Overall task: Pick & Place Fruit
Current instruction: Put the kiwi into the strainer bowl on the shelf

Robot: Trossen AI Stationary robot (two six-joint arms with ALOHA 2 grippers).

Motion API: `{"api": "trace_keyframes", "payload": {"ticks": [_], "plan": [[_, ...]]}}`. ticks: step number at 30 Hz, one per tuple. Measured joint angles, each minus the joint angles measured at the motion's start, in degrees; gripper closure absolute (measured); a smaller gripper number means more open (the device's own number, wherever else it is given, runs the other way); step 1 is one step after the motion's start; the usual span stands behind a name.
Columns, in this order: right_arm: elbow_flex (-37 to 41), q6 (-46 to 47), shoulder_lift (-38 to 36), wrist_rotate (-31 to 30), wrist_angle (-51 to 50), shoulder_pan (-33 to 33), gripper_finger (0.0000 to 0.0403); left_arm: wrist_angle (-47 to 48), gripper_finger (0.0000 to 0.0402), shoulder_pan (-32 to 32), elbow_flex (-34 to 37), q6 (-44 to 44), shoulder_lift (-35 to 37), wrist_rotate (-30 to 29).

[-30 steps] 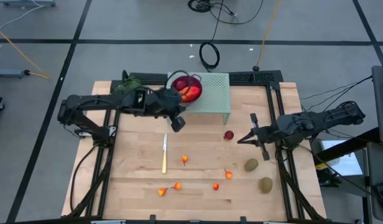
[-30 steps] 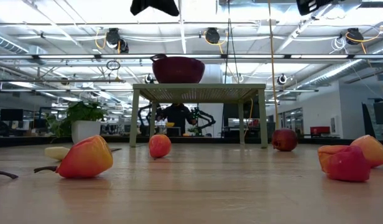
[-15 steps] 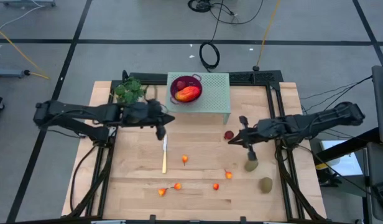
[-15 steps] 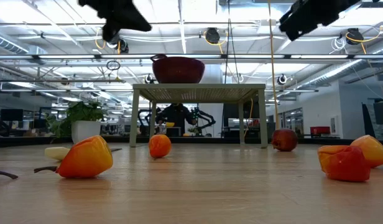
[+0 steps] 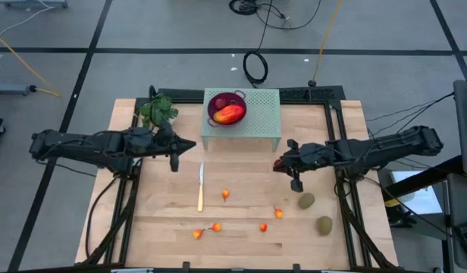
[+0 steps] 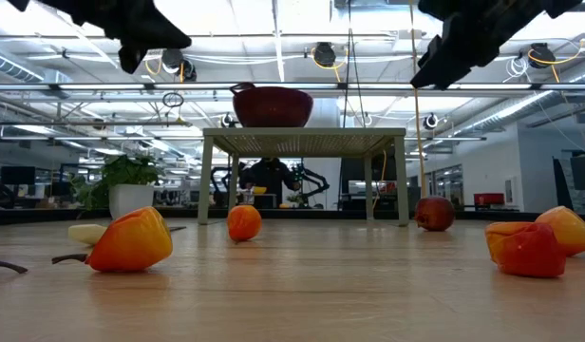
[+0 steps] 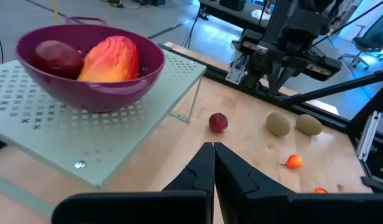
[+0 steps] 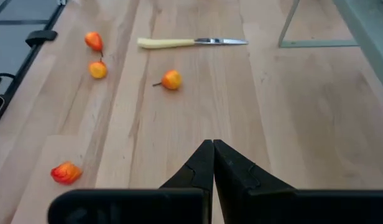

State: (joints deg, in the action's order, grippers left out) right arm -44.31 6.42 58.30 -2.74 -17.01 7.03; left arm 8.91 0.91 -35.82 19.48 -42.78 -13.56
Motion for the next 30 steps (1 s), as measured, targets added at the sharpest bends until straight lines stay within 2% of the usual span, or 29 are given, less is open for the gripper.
{"api": "trace_keyframes", "payload": {"ticks": [7,10,16,21,28,30], "plan": [[-0.02,0.01,1.03,0.17,-2.17,0.00,0.0399,0.18,0.0395,0.00,5.27,-0.23,7.42,0.00],[-0.25,0.04,1.03,3.05,-3.34,0.00,0.0399,0.20,0.0400,0.00,7.68,0.15,10.86,0.00],[-6.79,0.02,2.56,4.53,-17.25,0.17,0.0399,-0.07,0.0393,0.00,12.05,0.55,17.70,-0.77],[-13.16,-2.59,6.58,4.51,-27.16,0.17,0.0399,-0.27,0.0399,-0.02,14.69,0.32,22.03,-1.99],[-18.02,-7.30,13.60,4.85,-35.53,0.20,0.0399,-0.13,0.0399,-0.02,17.17,0.57,25.92,-2.06],[-18.20,-7.44,14.78,7.66,-37.51,0.22,0.0399,-0.08,0.0399,-0.02,17.18,0.59,26.12,-2.08]]}}
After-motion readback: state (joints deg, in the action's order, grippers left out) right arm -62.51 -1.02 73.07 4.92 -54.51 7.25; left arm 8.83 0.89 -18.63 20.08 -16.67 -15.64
